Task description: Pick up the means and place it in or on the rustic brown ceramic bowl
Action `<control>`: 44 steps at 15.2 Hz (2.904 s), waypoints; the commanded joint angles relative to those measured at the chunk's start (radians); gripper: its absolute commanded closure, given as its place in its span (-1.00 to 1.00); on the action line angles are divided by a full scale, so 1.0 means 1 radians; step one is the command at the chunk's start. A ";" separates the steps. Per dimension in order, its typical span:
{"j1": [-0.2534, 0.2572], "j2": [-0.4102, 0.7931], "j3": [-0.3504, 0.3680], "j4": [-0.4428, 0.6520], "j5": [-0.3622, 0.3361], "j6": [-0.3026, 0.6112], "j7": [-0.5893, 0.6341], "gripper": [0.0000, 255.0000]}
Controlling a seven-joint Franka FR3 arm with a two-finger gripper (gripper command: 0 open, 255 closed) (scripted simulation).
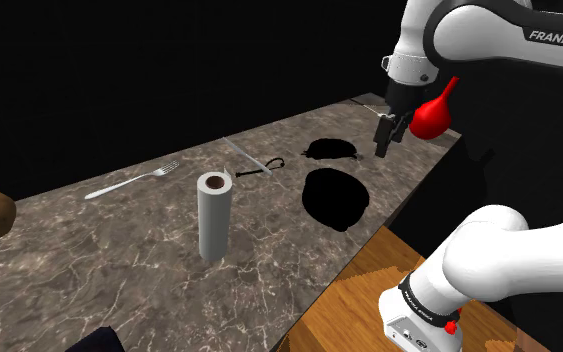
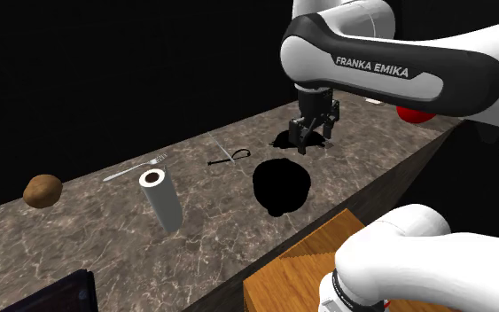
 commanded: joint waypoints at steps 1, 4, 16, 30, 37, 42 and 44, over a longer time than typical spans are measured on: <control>0.000 0.000 0.000 0.000 0.000 0.000 0.000 -1.00; 0.006 0.102 0.022 0.021 0.020 0.082 0.036 -1.00; 0.021 0.547 0.097 0.227 0.047 0.330 0.166 -1.00; 0.063 1.091 0.135 0.706 -0.008 0.405 0.296 -1.00; 0.071 1.179 0.131 0.742 -0.021 0.458 0.311 -1.00; 0.071 1.188 0.130 0.719 -0.024 0.489 0.313 -1.00; 0.071 1.188 0.130 0.719 -0.024 0.489 0.313 -1.00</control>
